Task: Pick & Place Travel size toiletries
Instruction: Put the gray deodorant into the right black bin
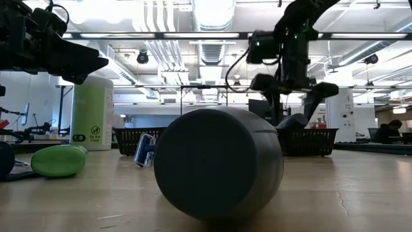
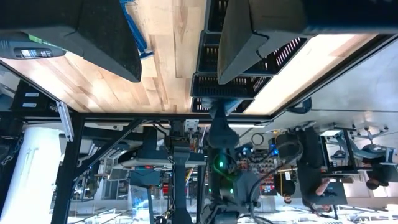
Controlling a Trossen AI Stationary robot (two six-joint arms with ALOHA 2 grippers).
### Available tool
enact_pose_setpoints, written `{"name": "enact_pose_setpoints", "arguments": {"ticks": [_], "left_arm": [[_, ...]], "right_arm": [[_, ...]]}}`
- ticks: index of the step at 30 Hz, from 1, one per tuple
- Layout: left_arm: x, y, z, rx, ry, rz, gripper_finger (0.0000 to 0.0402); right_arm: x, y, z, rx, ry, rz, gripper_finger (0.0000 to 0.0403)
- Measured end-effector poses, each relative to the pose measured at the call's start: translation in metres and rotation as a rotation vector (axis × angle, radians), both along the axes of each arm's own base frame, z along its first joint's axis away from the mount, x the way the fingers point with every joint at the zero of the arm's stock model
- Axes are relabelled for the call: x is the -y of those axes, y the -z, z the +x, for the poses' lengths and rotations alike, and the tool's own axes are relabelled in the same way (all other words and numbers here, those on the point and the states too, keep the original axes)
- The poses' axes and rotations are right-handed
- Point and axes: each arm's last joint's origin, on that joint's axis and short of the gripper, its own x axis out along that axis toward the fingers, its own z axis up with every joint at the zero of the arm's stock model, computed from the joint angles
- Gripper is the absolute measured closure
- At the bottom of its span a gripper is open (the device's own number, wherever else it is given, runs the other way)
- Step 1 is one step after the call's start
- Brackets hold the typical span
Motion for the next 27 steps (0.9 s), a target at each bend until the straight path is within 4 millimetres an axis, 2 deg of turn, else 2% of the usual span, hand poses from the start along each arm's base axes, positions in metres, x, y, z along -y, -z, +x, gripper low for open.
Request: {"name": "enact_pose_setpoints", "arguments": {"ticks": [7, 12, 18, 23, 27], "left_arm": [[0.000, 0.000, 0.000, 0.000, 0.000, 0.000, 0.0183], [0.000, 0.000, 0.000, 0.000, 0.000, 0.000, 0.0184], [0.000, 0.000, 0.000, 0.000, 0.000, 0.000, 0.0183], [0.000, 0.000, 0.000, 0.000, 0.000, 0.000, 0.0184], [0.000, 0.000, 0.000, 0.000, 0.000, 0.000, 0.0184]], "right_arm": [[-0.009, -0.026, 0.006, 0.027, -0.048, -0.030, 0.0042], [-0.040, -0.037, 0.018, 0.047, -0.103, -0.023, 0.0039], [-0.108, -0.036, 0.037, 0.061, -0.116, 0.018, 0.0039], [-0.179, -0.029, 0.058, 0.152, -0.086, 0.084, 0.0039], [-0.236, -0.015, 0.081, 0.218, -0.067, 0.156, 0.0039]]}}
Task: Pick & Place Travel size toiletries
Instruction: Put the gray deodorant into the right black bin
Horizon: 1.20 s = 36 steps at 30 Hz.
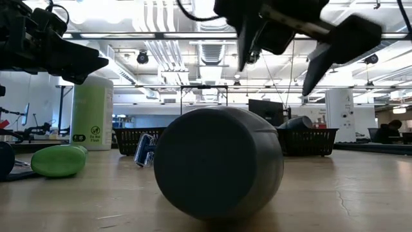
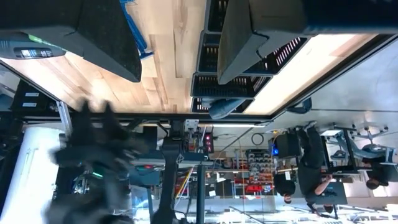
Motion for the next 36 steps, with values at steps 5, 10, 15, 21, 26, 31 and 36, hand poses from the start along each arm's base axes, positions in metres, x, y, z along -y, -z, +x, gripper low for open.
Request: {"name": "enact_pose_setpoints", "arguments": {"ticks": [5, 10, 15, 21, 26, 31, 36], "left_arm": [[0.000, 0.000, 0.000, 0.000, 0.000, 0.000, 0.0183], [0.000, 0.000, 0.000, 0.000, 0.000, 0.000, 0.0184], [0.000, 0.000, 0.000, 0.000, 0.000, 0.000, 0.0183], [0.000, 0.000, 0.000, 0.000, 0.000, 0.000, 0.0184], [0.000, 0.000, 0.000, 0.000, 0.000, 0.000, 0.0183], [0.000, 0.000, 0.000, -0.001, 0.000, 0.000, 0.0184], [0.000, 0.000, 0.000, -0.001, 0.000, 0.000, 0.0184]], "right_arm": [[-0.056, 0.027, 0.027, -0.049, -0.007, 0.047, 0.0039], [-0.091, 0.042, 0.057, -0.044, -0.027, 0.067, 0.0039], [-0.110, 0.049, 0.072, -0.106, -0.045, 0.042, 0.0039], [-0.123, 0.051, 0.078, -0.158, -0.051, 0.024, 0.0039], [-0.126, 0.054, 0.082, -0.149, -0.043, 0.011, 0.0039], [-0.123, 0.059, 0.081, -0.162, -0.029, -0.031, 0.0039], [-0.119, 0.068, 0.077, -0.204, -0.030, -0.058, 0.0040]]}}
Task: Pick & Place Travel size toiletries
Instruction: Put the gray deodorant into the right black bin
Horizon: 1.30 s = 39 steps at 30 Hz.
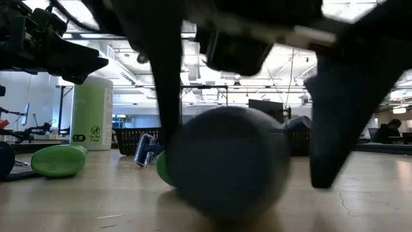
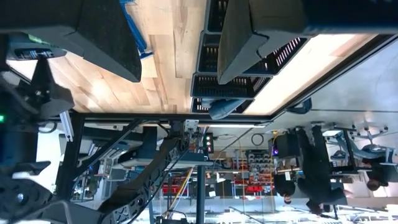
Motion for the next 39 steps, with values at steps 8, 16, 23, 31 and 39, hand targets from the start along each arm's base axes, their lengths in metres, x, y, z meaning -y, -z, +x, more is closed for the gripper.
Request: {"name": "enact_pose_setpoints", "arguments": {"ticks": [8, 16, 23, 31, 39], "left_arm": [[0.000, 0.000, 0.000, 0.000, 0.000, 0.000, 0.0183], [0.000, 0.000, 0.000, 0.000, 0.000, 0.000, 0.0184], [0.000, 0.000, 0.000, 0.000, 0.000, 0.000, 0.0184], [0.000, 0.000, 0.000, 0.000, 0.000, 0.000, 0.0184], [0.000, 0.000, 0.000, 0.000, 0.000, 0.000, 0.0184]], "right_arm": [[0.004, 0.013, -0.003, -0.033, -0.048, 0.016, 0.0129], [0.005, 0.008, -0.006, -0.050, -0.102, 0.020, 0.0199], [0.016, -0.032, -0.023, -0.077, -0.098, -0.068, 0.0199], [0.076, -0.117, -0.067, -0.143, -0.028, -0.269, 0.0199], [0.186, -0.150, -0.120, -0.175, 0.054, -0.331, 0.0199]]}}
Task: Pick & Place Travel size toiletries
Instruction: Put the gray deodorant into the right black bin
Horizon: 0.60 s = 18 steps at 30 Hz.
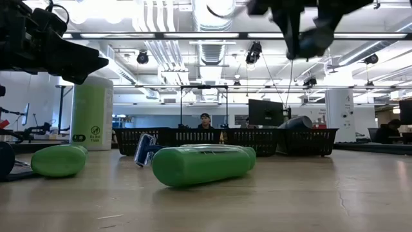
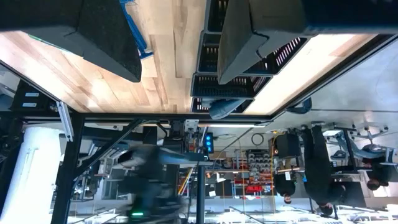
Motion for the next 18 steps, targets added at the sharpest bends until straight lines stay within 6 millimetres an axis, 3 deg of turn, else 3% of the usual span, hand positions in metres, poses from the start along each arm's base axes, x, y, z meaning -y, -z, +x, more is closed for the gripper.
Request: {"name": "enact_pose_setpoints", "arguments": {"ticks": [4, 9, 18], "left_arm": [[0.000, 0.000, 0.000, 0.000, 0.000, 0.000, 0.0183], [0.000, 0.000, 0.000, 0.000, 0.000, 0.000, 0.0183], [0.000, 0.000, 0.000, 0.000, 0.000, 0.000, 0.0184]], "right_arm": [[0.044, 0.003, -0.027, -0.032, 0.037, 0.002, 0.0199], [0.084, 0.015, -0.047, -0.030, 0.055, -0.008, 0.0199], [0.129, 0.063, -0.059, -0.096, -0.016, 0.096, 0.0199]]}}
